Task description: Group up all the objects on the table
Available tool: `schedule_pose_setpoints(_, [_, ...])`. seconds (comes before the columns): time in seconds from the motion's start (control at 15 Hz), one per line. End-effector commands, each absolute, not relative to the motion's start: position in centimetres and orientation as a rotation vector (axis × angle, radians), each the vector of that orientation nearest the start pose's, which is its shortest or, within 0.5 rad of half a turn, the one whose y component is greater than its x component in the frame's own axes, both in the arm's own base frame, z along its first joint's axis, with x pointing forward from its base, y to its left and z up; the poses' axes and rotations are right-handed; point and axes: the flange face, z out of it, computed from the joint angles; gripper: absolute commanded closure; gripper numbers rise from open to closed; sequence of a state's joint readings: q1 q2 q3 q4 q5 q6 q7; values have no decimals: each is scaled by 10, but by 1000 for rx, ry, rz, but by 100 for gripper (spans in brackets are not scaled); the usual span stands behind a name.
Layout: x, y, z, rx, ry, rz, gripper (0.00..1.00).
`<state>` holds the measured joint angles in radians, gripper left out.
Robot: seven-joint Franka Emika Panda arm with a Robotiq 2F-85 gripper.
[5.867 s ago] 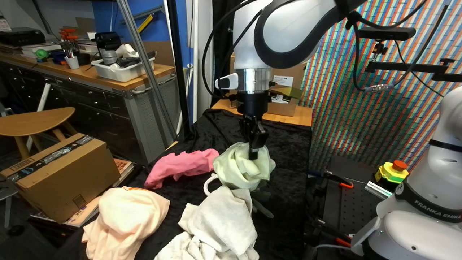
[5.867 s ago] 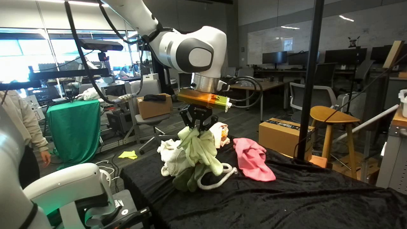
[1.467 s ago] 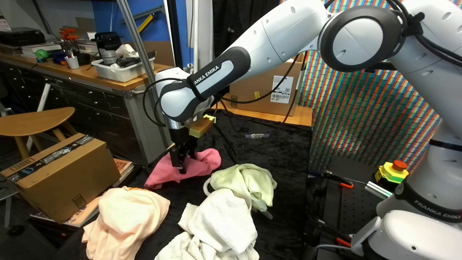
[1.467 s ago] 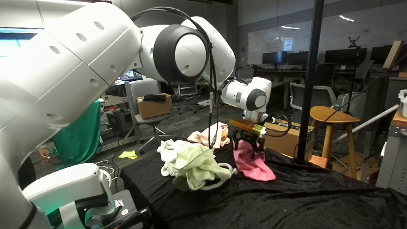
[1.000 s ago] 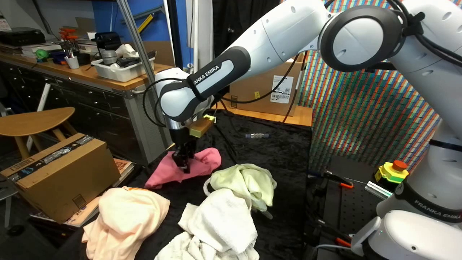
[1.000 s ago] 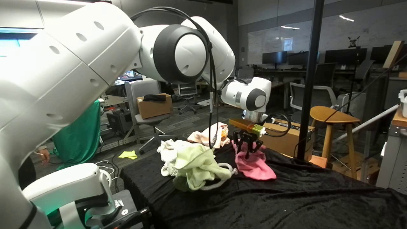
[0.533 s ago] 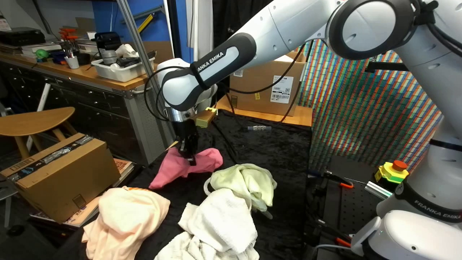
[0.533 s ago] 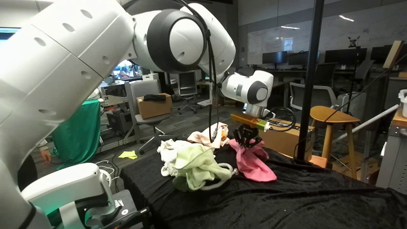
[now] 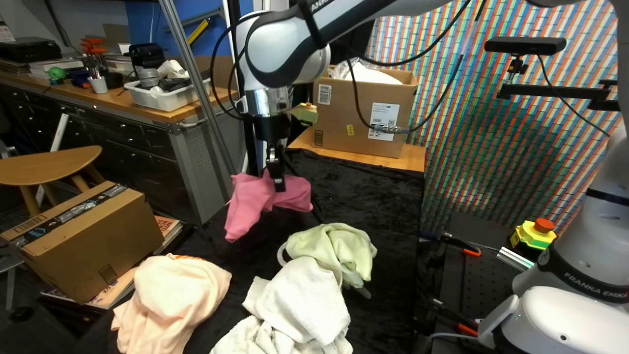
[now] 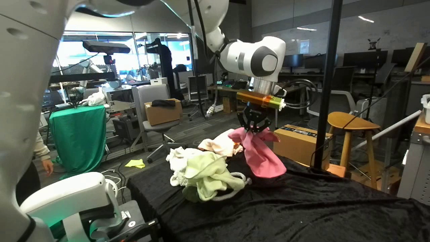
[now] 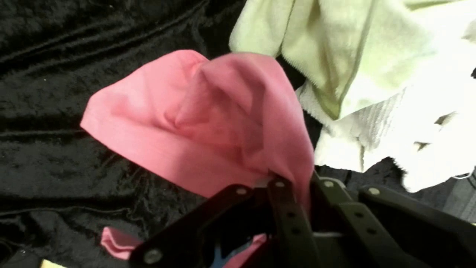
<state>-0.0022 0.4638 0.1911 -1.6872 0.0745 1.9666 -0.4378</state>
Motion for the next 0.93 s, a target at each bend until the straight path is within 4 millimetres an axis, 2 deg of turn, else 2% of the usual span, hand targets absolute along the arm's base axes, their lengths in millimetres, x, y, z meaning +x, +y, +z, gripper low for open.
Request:
schedule_pose_setpoints(0.0, [577, 113, 372, -2733, -1009, 239, 91])
schedule_pose_setpoints(0.2, [544, 123, 383, -2654, -1173, 298, 91])
schedule_pose_setpoints(0.33, [528, 136, 376, -2651, -1251, 306, 91])
schedule_pose_setpoints(0.47, [517, 153, 363, -2666, -1292, 312, 91])
schedule_pose_setpoints(0.87, [515, 210, 308, -2745, -1384, 196, 91])
